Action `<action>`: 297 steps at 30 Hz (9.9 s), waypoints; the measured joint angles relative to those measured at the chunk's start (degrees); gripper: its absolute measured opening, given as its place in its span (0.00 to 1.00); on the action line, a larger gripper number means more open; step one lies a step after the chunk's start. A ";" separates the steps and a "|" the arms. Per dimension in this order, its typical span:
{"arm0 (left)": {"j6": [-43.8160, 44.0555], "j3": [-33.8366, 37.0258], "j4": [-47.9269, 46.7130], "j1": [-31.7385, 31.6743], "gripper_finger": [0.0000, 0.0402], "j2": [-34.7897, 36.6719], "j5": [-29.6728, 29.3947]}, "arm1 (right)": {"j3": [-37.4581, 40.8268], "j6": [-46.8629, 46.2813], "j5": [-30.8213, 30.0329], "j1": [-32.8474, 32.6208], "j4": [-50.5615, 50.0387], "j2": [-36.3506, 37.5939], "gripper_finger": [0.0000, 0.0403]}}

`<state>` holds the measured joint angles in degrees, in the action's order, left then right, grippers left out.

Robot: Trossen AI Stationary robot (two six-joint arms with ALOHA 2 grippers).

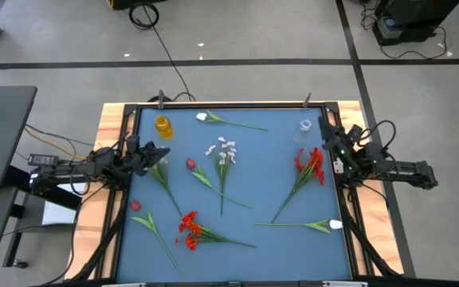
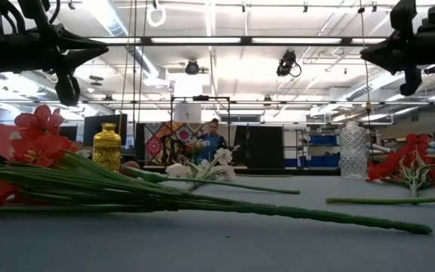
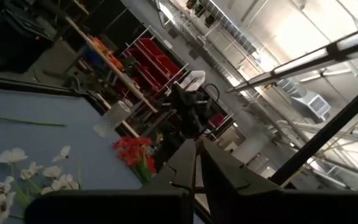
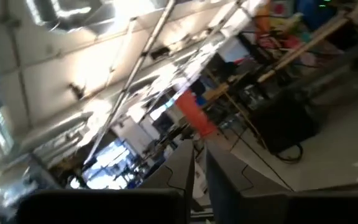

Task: Sort flowers into vase by color
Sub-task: Put the right red flowers into the yellow transparent flower vase

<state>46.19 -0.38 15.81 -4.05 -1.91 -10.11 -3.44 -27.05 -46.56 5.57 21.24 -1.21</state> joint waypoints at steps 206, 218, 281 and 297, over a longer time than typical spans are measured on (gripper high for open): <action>-36.56 -50.01 -40.11 -19.89 0.46 -43.38 -6.49 | -115.05 19.28 73.40 16.07 -2.91 -129.28 0.06; -39.59 -49.99 -37.44 -20.04 0.10 -44.22 -6.59 | -115.05 15.14 73.21 15.61 -4.06 -129.17 0.21; -25.50 -54.67 -69.29 -37.78 0.66 -36.61 -6.66 | -111.05 11.08 49.11 18.33 -73.65 -114.05 0.35; -27.88 -63.89 -77.09 -33.26 0.66 -37.23 -3.42 | -91.85 24.75 44.81 22.35 -60.35 -114.03 0.34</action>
<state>18.32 -64.27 -61.28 -37.31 -39.14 -13.53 -95.30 -2.30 -1.75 27.92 -39.11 -115.24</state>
